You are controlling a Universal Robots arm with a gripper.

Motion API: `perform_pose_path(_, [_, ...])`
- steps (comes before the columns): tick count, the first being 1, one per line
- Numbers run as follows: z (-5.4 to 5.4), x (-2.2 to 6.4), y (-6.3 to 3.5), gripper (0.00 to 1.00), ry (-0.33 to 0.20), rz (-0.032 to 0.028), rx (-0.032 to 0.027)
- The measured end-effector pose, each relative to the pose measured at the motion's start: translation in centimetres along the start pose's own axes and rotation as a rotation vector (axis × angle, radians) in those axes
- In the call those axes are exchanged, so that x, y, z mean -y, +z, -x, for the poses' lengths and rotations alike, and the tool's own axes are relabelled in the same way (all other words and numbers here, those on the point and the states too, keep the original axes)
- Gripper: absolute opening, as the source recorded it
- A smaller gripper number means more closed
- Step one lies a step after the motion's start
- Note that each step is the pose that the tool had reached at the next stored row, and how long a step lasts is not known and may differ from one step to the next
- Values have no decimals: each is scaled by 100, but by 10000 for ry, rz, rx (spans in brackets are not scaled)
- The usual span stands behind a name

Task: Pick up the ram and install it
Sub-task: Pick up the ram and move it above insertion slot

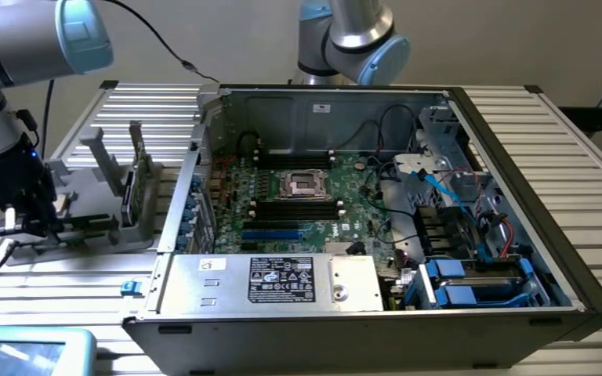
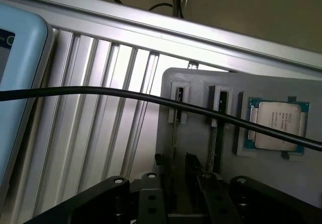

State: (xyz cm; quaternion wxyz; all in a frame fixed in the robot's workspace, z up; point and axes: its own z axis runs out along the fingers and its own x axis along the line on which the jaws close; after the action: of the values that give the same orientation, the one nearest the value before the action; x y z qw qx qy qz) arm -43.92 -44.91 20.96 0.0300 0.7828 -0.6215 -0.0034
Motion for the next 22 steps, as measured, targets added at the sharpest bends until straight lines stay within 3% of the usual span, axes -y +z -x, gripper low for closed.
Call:
perform_pose_path(4, [-38, 3, 2, 30, 1, 0, 0])
perform_pose_path(9, [-54, 65, 6, 30, 2, -2, 2])
perform_pose_path(16, [11, 74, 34, 30, 16, 1, 1])
perform_pose_path(19, [16, 57, 35, 28, 17, 8, 3])
perform_pose_path(20, [17, 51, 35, 21, 16, 12, 5])
perform_pose_path(22, [20, 38, 36, 21, 16, 25, 8])
